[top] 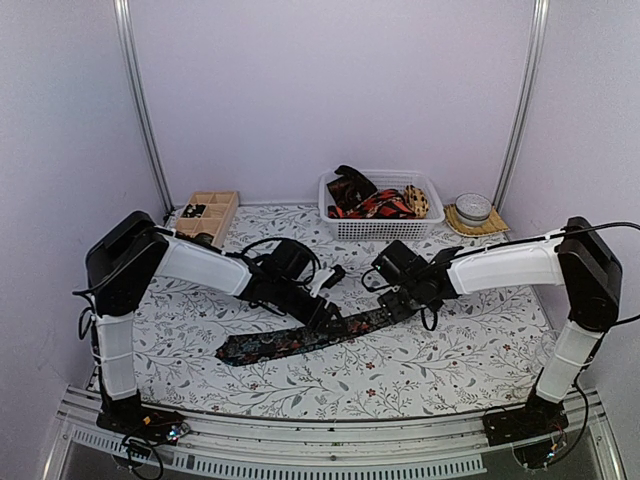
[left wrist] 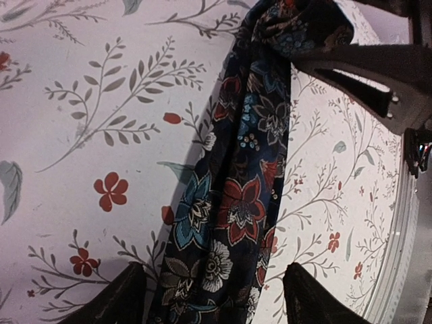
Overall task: Roll the ties
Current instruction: Roll the tie at the center of the board.
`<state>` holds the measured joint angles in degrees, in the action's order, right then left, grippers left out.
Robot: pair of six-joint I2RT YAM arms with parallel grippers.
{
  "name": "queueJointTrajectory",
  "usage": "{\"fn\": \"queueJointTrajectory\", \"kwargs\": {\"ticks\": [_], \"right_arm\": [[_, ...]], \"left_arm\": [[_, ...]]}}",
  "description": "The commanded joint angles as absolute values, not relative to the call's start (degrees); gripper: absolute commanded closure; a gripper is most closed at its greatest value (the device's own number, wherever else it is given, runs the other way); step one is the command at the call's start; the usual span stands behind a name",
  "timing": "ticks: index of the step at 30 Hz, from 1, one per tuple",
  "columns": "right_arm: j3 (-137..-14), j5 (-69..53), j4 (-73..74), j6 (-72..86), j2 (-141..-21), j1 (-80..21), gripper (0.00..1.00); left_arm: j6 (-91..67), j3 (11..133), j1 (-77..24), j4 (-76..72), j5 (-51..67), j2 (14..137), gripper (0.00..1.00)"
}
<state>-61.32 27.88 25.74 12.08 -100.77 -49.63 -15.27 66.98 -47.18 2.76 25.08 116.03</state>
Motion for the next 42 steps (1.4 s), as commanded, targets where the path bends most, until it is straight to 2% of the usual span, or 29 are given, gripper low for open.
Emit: {"fn": "queueJointTrajectory", "kwargs": {"ticks": [1,4,8,11,17,19,22,26,42], "right_arm": [[-63.2,26.3,26.4,11.8,-92.9,-50.0,0.23],[-63.3,22.8,26.3,12.7,-91.2,-49.2,0.22],[-61.0,11.2,23.1,15.7,-85.4,-44.2,0.22],[-57.6,2.3,19.4,19.3,-80.0,-38.1,0.26],[-52.1,-9.2,15.8,25.1,-77.1,-27.9,0.54],[-51.0,-11.4,15.0,25.7,-78.7,-26.6,0.68],[-49.1,-15.0,12.7,26.5,-81.2,-25.4,0.75],[-48.3,-19.3,9.9,26.9,-85.0,-24.6,0.79],[-48.3,-28.1,8.9,24.6,-93.4,-24.8,0.85]], "left_arm": [[-16.3,66.5,-46.9,10.2,24.3,119.9,0.30],[-16.1,67.0,-46.9,10.6,24.3,120.1,0.30],[-15.9,67.3,-46.9,10.8,24.2,120.1,0.29],[-15.9,67.3,-46.9,10.8,24.2,120.2,0.30],[-16.0,67.4,-46.9,10.8,24.3,120.3,0.30],[-16.1,67.4,-46.9,10.8,24.4,120.3,0.29],[-16.1,67.4,-46.8,10.8,24.4,120.3,0.29],[-16.0,67.4,-46.8,10.9,24.2,120.4,0.29],[-16.1,67.4,-46.9,10.8,24.1,120.9,0.30]]}}
